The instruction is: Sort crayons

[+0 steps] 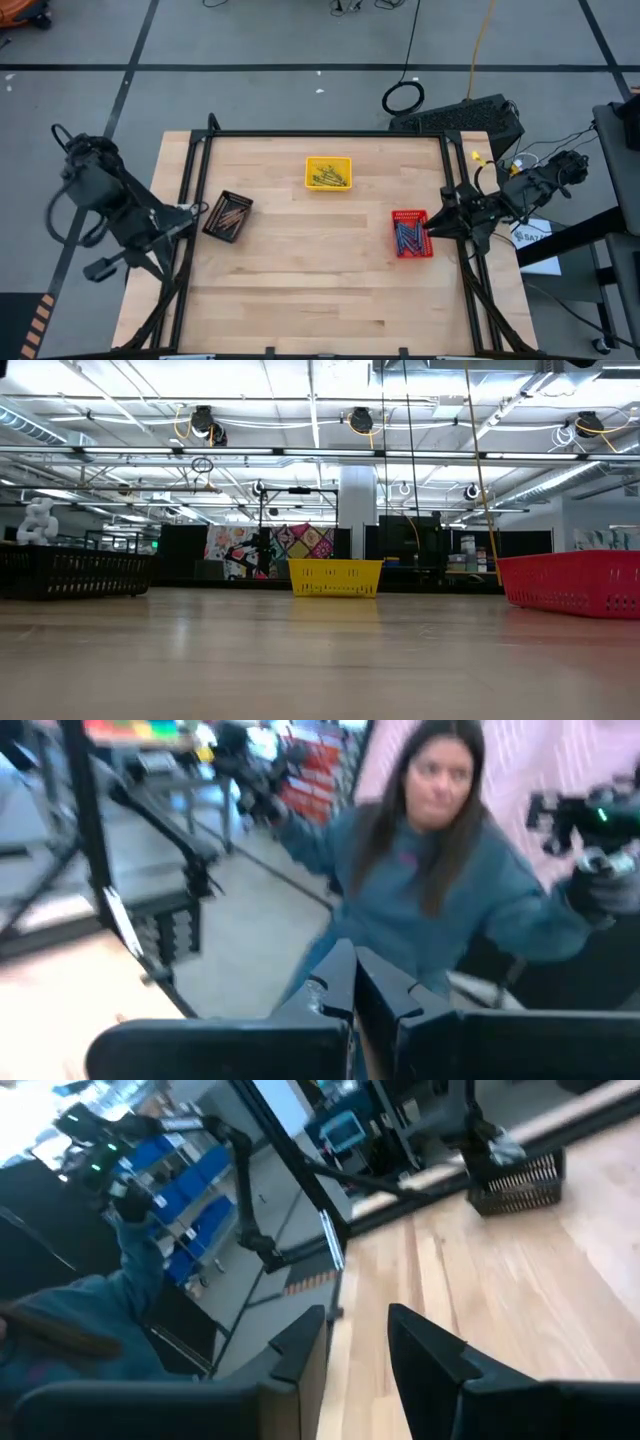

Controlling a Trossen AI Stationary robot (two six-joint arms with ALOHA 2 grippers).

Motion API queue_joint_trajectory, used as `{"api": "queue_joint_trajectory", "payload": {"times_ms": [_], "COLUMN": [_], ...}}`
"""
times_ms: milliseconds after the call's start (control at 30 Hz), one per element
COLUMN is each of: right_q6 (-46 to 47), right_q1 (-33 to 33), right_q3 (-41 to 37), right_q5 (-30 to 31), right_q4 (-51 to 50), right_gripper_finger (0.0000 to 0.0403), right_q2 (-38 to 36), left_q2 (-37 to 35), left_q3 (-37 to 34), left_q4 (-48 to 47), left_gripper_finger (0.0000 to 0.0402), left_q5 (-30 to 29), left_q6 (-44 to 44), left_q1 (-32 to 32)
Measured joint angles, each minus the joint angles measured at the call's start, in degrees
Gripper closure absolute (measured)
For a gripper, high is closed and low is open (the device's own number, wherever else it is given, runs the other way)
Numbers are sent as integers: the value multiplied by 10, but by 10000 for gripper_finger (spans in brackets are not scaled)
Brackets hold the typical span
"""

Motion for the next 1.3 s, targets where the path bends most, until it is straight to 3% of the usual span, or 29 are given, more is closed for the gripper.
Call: {"api": "queue_joint_trajectory", "payload": {"times_ms": [200,367,500,867,1300], "right_q6": [-72,-150,-167,-167,-166], "right_q1": [0,0,0,0,0], "right_q3": [0,0,0,0,0], "right_q5": [-39,-89,-106,-136,-135], "right_q4": [63,106,102,82,78], "right_gripper_finger": [305,305,305,305,305], "right_q2": [-19,-53,-82,-100,-100], "left_q2": [-9,-9,-17,-106,-220], "left_q3": [0,-55,-142,-445,-626], "left_q4": [58,121,191,499,598], "left_gripper_finger": [394,394,394,394,394], "left_q5": [-10,6,10,31,53], "left_q6": [37,50,27,54,80], "left_q1": [-1,-1,-1,-12,-17]}}
